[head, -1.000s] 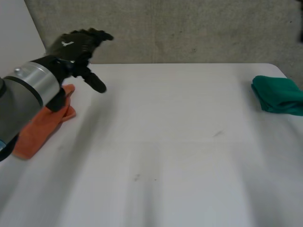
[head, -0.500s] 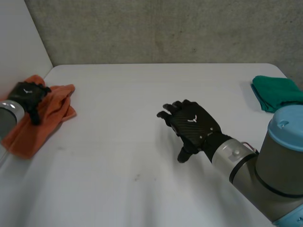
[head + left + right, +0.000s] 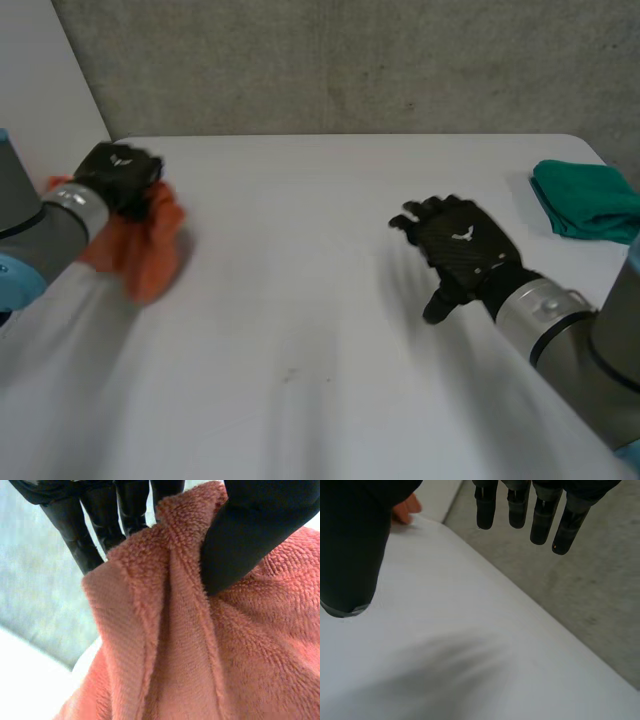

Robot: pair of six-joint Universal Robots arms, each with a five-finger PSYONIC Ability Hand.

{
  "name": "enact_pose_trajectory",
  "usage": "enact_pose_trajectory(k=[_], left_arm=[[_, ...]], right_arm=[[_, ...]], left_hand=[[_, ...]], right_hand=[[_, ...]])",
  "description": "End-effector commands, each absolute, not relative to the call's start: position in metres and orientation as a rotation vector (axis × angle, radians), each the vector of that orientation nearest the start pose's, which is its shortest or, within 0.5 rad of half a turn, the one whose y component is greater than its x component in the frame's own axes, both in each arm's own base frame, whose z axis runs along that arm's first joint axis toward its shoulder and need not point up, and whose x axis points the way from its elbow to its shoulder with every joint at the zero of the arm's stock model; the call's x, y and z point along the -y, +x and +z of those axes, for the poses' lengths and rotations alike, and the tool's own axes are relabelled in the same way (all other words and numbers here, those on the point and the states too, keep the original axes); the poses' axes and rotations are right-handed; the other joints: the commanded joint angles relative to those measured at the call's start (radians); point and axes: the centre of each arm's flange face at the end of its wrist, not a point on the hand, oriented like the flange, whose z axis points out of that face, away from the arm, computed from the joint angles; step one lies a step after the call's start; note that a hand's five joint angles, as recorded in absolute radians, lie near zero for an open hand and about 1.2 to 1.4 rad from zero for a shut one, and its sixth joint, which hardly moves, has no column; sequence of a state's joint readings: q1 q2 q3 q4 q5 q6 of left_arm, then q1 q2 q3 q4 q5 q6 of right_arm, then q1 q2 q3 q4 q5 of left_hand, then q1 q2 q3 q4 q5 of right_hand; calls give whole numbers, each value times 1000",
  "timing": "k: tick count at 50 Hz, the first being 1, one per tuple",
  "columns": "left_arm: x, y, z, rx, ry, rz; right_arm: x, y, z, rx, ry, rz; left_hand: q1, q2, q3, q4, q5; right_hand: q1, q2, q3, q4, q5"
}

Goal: Fold the laundry.

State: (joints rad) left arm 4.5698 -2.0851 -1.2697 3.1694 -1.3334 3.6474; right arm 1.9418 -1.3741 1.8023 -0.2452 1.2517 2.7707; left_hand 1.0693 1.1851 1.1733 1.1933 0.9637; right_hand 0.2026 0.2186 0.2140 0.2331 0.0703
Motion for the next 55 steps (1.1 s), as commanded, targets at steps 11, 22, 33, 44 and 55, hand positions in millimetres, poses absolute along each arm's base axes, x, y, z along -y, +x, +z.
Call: enact_pose_trajectory(k=[11, 22, 33, 44, 55], left_arm=[[156, -328, 207, -2642, 1502, -2041], [243, -282, 225, -2516, 1009, -2103], [284, -234, 198, -2445, 951, -1884], [289, -202, 180, -2424, 923, -1754], [280, -204, 183, -2394, 916, -1811]], right_arm=[[264, 231, 217, -2068, -944, -1988], [260, 236, 219, -2056, -977, -1954], [196, 273, 204, -1912, -1378, -1683], [142, 308, 164, -1750, -1647, -1460], [147, 328, 132, -1705, -1673, -1473]], left_hand=[[-895, -1011, -999, -1019, -964], [-891, -1007, -995, -1015, -960], [-871, -986, -974, -995, -939], [-873, -989, -977, -997, -942], [-873, -989, -977, -997, -942]], right_hand=[[-28, -44, -39, -59, -70], [-28, -44, -39, -59, -70], [-28, -44, -39, -59, -70], [-28, -44, -39, -59, -70], [372, 356, 360, 341, 329]])
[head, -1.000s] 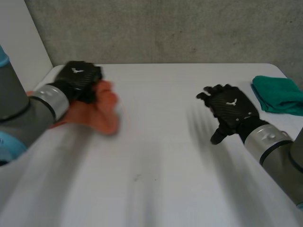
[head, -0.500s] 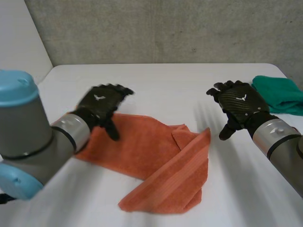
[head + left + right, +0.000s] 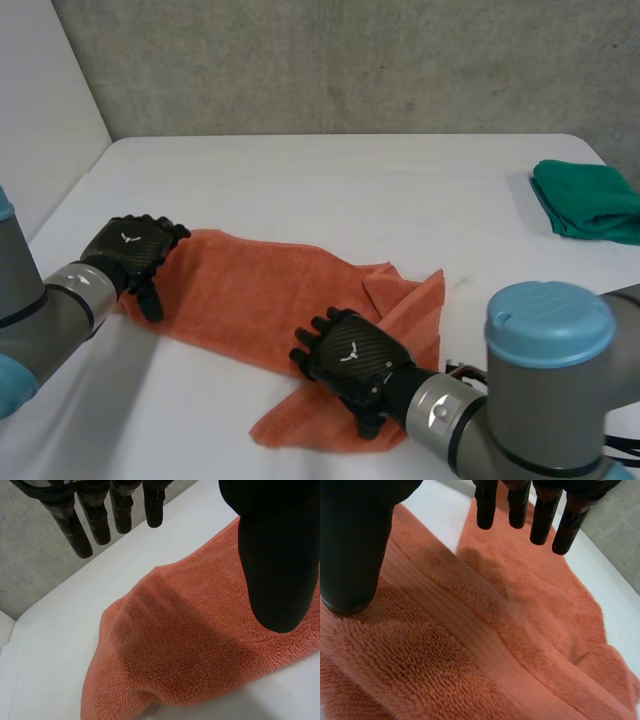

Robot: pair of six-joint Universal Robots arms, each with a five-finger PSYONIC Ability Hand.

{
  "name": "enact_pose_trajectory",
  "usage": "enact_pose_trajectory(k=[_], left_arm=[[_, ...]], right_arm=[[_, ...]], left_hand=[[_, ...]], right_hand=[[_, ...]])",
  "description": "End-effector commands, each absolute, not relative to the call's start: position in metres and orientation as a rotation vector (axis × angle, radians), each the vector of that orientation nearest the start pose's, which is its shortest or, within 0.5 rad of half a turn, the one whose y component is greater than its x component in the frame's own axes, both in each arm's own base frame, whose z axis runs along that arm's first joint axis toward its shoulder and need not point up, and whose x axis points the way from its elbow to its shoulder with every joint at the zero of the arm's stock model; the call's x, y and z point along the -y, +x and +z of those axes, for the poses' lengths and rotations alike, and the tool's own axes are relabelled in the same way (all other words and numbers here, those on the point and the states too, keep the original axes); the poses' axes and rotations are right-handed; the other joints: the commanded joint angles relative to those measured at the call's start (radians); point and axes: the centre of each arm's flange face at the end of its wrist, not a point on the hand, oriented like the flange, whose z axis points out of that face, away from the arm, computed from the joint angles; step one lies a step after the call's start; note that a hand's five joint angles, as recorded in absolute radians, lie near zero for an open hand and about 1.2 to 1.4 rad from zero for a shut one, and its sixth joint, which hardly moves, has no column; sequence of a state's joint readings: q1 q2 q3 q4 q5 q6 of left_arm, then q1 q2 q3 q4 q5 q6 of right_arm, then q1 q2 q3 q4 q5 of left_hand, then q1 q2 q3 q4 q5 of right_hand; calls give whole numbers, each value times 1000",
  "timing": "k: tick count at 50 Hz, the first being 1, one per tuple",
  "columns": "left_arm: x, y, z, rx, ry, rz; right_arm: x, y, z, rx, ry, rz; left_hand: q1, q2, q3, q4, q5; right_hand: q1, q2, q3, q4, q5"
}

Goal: Fold the laundry.

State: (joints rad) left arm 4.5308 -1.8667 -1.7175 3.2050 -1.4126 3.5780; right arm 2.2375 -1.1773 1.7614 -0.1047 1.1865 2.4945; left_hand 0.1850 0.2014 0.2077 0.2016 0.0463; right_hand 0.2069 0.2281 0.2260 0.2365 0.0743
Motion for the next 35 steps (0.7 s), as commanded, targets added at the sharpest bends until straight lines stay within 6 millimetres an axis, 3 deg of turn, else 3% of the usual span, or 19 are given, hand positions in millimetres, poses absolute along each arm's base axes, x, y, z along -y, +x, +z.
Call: enact_pose_trajectory(k=[1, 3, 4, 8, 12, 13, 17, 25, 29, 30, 32, 33, 34, 35], left_arm=[[280, -204, 182, -2394, 916, -1811], [279, -204, 183, -2383, 916, -1824], [279, -204, 183, -2380, 915, -1828], [279, -204, 184, -2374, 912, -1837], [280, -203, 184, -2375, 908, -1834], [280, -203, 184, -2375, 908, -1834], [280, -203, 183, -2377, 906, -1832], [279, -201, 180, -2388, 902, -1818], [279, -201, 178, -2379, 902, -1826], [279, -201, 178, -2377, 902, -1828], [279, -201, 178, -2374, 901, -1832], [279, -201, 178, -2371, 899, -1837], [280, -201, 178, -2369, 898, -1839], [280, -201, 179, -2366, 898, -1843]], right_arm=[[148, 328, 132, -1706, -1672, -1475], [151, 329, 133, -1711, -1660, -1486], [154, 329, 135, -1718, -1651, -1498], [169, 328, 146, -1785, -1533, -1565], [222, 303, 169, -1924, -1310, -1748], [245, 287, 178, -1982, -1219, -1817], [284, 257, 192, -2074, -1082, -1932], [337, 205, 183, -2301, -946, -2014], [334, 200, 177, -2341, -986, -1961], [330, 202, 174, -2340, -1006, -1932], [320, 210, 172, -2313, -1033, -1877], [300, 229, 176, -2217, -1102, -1827], [290, 240, 181, -2162, -1135, -1807], [257, 266, 194, -2005, -1224, -1745]], left_hand=[[11, -6, -12, -6, -25], [11, -6, -12, -6, -25], [11, -6, -12, -6, -25], [11, -6, -12, -6, -25], [8, -8, -15, -9, -28], [8, -8, -15, -9, -28], [8, -8, -15, -9, -28], [2, -14, -21, -14, -34], [5, -11, -18, -12, -31], [5, -11, -18, -12, -31], [5, -11, -18, -12, -31], [8, -8, -15, -9, -28], [8, -8, -15, -9, -28], [8, -8, -15, -9, -28]], right_hand=[[488, 466, 468, 458, 446], [1152, 1131, 1133, 1123, 1110], [1189, 1168, 1170, 1159, 1147], [1189, 1168, 1170, 1160, 1147], [1189, 1168, 1170, 1160, 1147], [1189, 1168, 1170, 1160, 1147], [1189, 1168, 1170, 1160, 1147], [1189, 1168, 1170, 1160, 1147], [1189, 1168, 1170, 1160, 1147], [1051, 1030, 1032, 1021, 1009], [489, 468, 470, 459, 447], [192, 171, 173, 163, 150], [143, 122, 124, 113, 101], [32, 11, 13, 2, -10]])
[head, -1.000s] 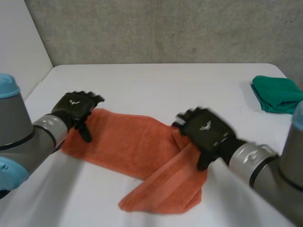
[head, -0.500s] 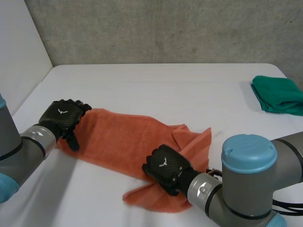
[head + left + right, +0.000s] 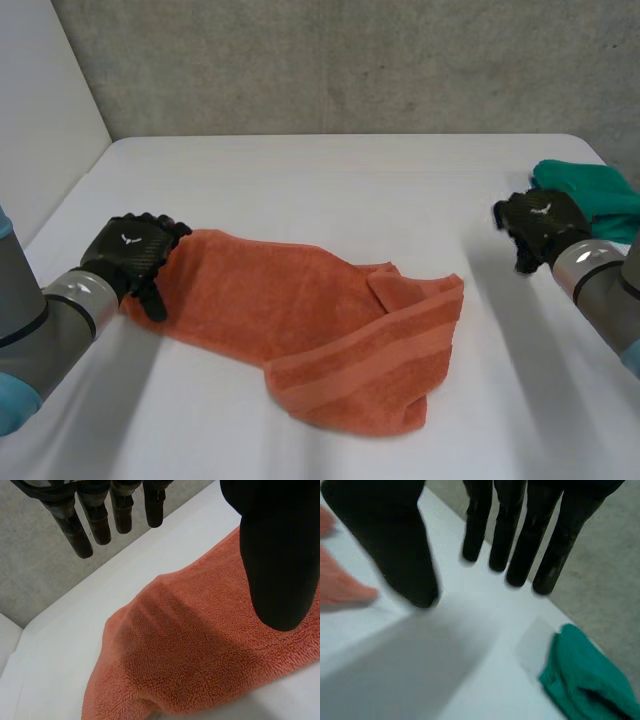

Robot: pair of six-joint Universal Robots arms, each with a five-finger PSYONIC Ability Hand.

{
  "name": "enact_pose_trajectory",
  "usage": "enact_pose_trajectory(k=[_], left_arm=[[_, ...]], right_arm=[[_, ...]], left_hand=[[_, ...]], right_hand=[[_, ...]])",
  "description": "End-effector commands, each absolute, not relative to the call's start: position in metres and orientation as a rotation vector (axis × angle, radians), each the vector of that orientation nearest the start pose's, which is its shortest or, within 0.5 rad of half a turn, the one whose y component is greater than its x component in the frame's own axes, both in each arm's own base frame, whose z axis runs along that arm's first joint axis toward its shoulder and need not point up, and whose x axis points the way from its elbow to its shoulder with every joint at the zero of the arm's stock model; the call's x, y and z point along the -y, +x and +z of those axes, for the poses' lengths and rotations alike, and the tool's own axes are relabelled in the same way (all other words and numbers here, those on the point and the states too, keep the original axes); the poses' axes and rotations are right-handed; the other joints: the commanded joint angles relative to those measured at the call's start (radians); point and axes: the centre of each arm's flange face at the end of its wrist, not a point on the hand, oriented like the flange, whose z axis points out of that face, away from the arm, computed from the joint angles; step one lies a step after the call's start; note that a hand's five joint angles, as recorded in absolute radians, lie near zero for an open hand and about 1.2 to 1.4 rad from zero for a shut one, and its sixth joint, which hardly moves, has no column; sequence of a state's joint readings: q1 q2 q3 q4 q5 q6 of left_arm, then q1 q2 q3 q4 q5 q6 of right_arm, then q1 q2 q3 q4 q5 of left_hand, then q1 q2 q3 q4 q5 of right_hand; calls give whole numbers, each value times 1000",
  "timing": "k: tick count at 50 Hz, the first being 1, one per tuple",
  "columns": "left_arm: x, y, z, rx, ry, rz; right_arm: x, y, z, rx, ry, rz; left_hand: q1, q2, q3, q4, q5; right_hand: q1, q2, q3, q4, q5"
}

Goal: Fold the laundry.

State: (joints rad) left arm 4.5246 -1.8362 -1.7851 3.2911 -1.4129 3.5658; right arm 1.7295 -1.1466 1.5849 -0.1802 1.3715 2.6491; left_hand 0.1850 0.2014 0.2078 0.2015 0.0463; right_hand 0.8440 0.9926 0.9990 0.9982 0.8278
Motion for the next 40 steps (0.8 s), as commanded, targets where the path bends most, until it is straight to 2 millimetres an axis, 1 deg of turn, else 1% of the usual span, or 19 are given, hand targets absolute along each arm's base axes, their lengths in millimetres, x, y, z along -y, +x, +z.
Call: enact_pose_trajectory(k=[1, 3, 4, 5, 6, 8, 10, 12, 14, 19, 22, 27, 28, 30, 31, 32, 36, 37, 40], left_arm=[[279, -201, 178, -2366, 900, -1843], [279, -201, 179, -2364, 895, -1847], [279, -201, 180, -2362, 896, -1851], [279, -201, 181, -2361, 895, -1857], [278, -201, 182, -2363, 895, -1864], [276, -202, 184, -2376, 898, -1885], [275, -204, 186, -2390, 901, -1915], [275, -204, 189, -2403, 896, -1941], [274, -204, 189, -2405, 896, -1942], [275, -204, 189, -2406, 892, -1940], [275, -203, 188, -2410, 890, -1936], [273, -203, 187, -2415, 894, -1932], [273, -203, 187, -2415, 894, -1932], [273, -203, 187, -2415, 894, -1932], [273, -203, 187, -2415, 894, -1932], [273, -203, 187, -2415, 894, -1932], [273, -202, 189, -2408, 889, -1938], [273, -202, 189, -2407, 889, -1939], [273, -202, 190, -2407, 889, -1939]], right_arm=[[242, 277, 201, -1935, -1258, -1721], [220, 289, 204, -1855, -1306, -1663], [199, 299, 206, -1791, -1346, -1601], [191, 303, 205, -1770, -1364, -1576], [177, 309, 201, -1728, -1407, -1527], [164, 317, 198, -1689, -1444, -1489], [137, 335, 186, -1603, -1546, -1421], [124, 345, 175, -1542, -1630, -1388], [120, 351, 163, -1515, -1709, -1373], [127, 357, 144, -1511, -1842, -1408], [132, 359, 136, -1524, -1871, -1409], [138, 362, 128, -1543, -1880, -1416], [140, 363, 126, -1550, -1881, -1417], [144, 362, 126, -1564, -1874, -1430], [147, 362, 130, -1578, -1851, -1465], [149, 363, 131, -1583, -1842, -1485], [170, 361, 142, -1659, -1708, -1650], [188, 352, 150, -1728, -1634, -1730], [215, 332, 163, -1837, -1520, -1826]], left_hand=[[8, -8, -15, -9, -28], [11, -6, -12, -6, -25], [11, -6, -12, -6, -25], [11, -6, -12, -6, -25], [11, -6, -12, -6, -25], [11, -6, -12, -6, -25], [17, 0, -6, 0, -19], [23, 6, 0, 6, -13], [23, 6, 0, 6, -13], [23, 6, 0, 6, -13], [23, 6, 0, 6, -13], [20, 3, -3, 3, -16], [20, 3, -3, 3, -16], [20, 3, -3, 3, -16], [20, 3, -3, 3, -16], [20, 3, -3, 3, -16], [17, 0, -6, 0, -19], [17, 0, -6, 0, -19], [14, -3, -9, -3, -22]], right_hand=[[-650, -799, -805, -804, -808], [-668, -817, -823, -822, -826], [-670, -818, -825, -824, -828], [-670, -818, -825, -824, -828], [-670, -818, -825, -824, -828], [-670, -818, -825, -824, -828], [-665, -814, -820, -819, -823], [-662, -811, -817, -816, -821], [-648, -796, -803, -802, -806], [-624, -773, -779, -778, -782], [-595, -743, -750, -749, -753], [-287, -435, -442, -441, -445], [-80, -229, -235, -234, -238], [392, 244, 237, 238, 234], [551, 402, 396, 397, 392], [552, 404, 397, 398, 394], [552, 404, 397, 398, 394], [552, 404, 397, 398, 394], [552, 404, 397, 398, 394]])
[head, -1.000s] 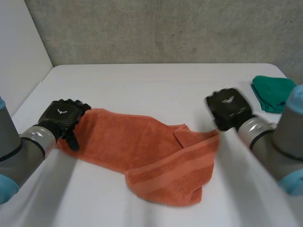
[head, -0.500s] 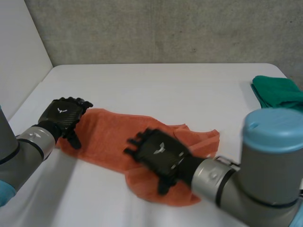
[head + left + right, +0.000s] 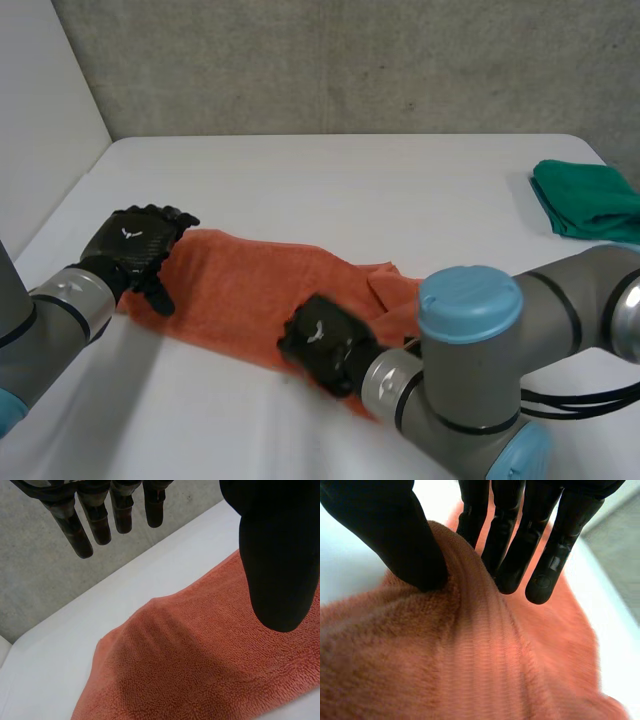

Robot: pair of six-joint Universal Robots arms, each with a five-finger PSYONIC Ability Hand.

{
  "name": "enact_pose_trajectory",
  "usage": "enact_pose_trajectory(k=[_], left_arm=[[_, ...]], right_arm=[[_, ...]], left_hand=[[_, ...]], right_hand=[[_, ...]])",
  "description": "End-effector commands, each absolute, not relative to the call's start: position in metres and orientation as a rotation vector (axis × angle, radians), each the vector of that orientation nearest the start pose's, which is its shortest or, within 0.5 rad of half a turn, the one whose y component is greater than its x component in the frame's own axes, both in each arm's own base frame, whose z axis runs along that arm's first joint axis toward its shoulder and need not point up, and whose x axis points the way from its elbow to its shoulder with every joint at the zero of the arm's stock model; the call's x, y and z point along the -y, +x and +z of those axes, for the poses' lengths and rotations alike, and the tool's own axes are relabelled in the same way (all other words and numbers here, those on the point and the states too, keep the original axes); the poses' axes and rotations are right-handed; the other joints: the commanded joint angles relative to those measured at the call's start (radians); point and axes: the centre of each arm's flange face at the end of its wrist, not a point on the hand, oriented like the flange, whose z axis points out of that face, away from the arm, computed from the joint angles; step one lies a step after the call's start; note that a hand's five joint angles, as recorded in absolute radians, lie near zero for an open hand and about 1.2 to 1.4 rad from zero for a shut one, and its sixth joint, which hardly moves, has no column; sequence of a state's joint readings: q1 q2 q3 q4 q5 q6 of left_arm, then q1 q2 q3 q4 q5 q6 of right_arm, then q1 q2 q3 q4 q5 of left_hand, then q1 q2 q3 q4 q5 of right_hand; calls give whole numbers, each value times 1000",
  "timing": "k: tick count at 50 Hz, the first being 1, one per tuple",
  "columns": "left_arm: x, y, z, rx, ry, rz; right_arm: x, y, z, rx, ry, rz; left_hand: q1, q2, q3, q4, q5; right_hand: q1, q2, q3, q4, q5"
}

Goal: Fold the laundry.

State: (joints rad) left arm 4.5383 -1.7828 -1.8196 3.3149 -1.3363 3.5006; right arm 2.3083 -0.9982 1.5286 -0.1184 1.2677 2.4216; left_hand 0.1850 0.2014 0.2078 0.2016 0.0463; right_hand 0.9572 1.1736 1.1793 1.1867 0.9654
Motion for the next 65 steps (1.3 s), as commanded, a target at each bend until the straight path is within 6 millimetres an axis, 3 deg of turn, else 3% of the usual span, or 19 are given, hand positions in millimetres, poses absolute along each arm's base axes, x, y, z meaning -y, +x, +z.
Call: enact_pose_trajectory(k=[1, 4, 12, 16, 25, 32, 38, 42, 53, 65], left_arm=[[273, -202, 190, -2405, 889, -1941], [273, -202, 190, -2407, 887, -1939], [275, -201, 189, -2400, 888, -1941], [276, -202, 187, -2389, 894, -1944], [282, -202, 171, -2415, 900, -1901], [276, -206, 159, -2454, 960, -1834], [247, -224, 155, -2528, 1115, -1722], [240, -228, 150, -2548, 1148, -1687], [246, -230, 138, -2551, 1152, -1669], [261, -224, 124, -2337, 1182, -1632]], right_arm=[[230, 320, 170, -1888, -1453, -1874], [248, 303, 177, -1964, -1348, -1905], [320, 229, 184, -2228, -1030, -2010], [336, 205, 180, -2304, -974, -2027], [357, 184, 170, -2362, -906, -2068], [358, 180, 169, -2375, -901, -2072], [354, 182, 165, -2378, -906, -2049], [353, 183, 164, -2375, -911, -2045], [353, 183, 163, -2377, -916, -2039], [350, 184, 163, -2373, -923, -2030]], left_hand=[[14, -3, -9, -3, -22], [14, -3, -9, -3, -22], [8, -8, -15, -9, -28], [11, -6, -12, -6, -25], [37, 21, 14, 21, 1], [105, 88, 82, 88, 69], [117, 100, 94, 100, 81], [204, 188, 181, 187, 168], [357, 341, 334, 341, 321], [583, 567, 560, 566, 547]], right_hand=[[439, 223, 217, 210, 256], [439, 223, 217, 210, 256], [439, 223, 217, 210, 256], [439, 223, 217, 210, 256], [439, 223, 217, 210, 256], [439, 223, 217, 210, 256], [439, 223, 217, 210, 256], [439, 223, 217, 210, 256], [439, 223, 217, 210, 256], [439, 223, 217, 210, 256]])
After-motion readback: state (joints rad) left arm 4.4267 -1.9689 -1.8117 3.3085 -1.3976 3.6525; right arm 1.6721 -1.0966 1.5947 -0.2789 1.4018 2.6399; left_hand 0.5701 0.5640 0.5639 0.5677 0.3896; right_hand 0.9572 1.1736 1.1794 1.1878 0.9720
